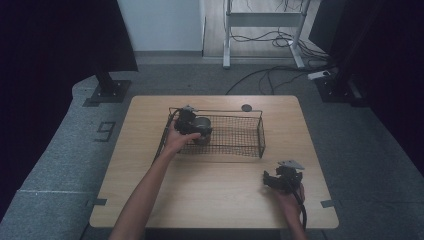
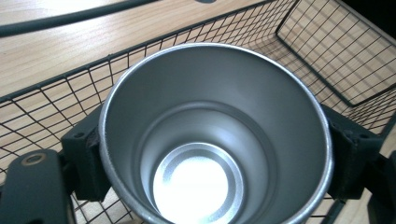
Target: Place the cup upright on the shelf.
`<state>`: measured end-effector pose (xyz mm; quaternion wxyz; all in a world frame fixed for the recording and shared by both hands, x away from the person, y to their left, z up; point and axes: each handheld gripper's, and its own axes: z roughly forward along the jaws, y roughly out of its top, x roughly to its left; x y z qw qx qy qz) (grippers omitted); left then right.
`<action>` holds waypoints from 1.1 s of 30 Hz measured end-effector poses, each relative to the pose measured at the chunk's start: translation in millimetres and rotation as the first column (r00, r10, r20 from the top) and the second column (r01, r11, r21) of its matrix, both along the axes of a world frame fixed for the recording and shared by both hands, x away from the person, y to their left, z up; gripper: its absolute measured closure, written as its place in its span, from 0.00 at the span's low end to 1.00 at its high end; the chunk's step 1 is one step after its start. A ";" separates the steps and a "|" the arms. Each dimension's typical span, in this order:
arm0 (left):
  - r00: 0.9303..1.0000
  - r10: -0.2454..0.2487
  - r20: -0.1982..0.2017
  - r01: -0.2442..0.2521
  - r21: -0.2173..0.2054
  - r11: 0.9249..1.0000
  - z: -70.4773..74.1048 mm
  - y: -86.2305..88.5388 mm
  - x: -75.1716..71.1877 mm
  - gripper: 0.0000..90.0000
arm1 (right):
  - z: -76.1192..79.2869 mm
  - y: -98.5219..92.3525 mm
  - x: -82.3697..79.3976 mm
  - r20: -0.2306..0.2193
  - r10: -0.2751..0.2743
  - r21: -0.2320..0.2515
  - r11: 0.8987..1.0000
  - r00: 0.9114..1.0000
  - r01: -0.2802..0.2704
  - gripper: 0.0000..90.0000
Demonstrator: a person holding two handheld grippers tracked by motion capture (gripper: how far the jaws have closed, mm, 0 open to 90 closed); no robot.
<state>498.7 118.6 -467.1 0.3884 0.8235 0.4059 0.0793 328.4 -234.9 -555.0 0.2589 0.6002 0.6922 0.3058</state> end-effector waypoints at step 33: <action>0.996 -0.026 -0.080 0.037 0.146 0.989 -16.5 -11.4 0.5 0.15 | 0.0 -0.1 0.1 0.000 0.001 0.001 1.000 1.000 -0.001 0.13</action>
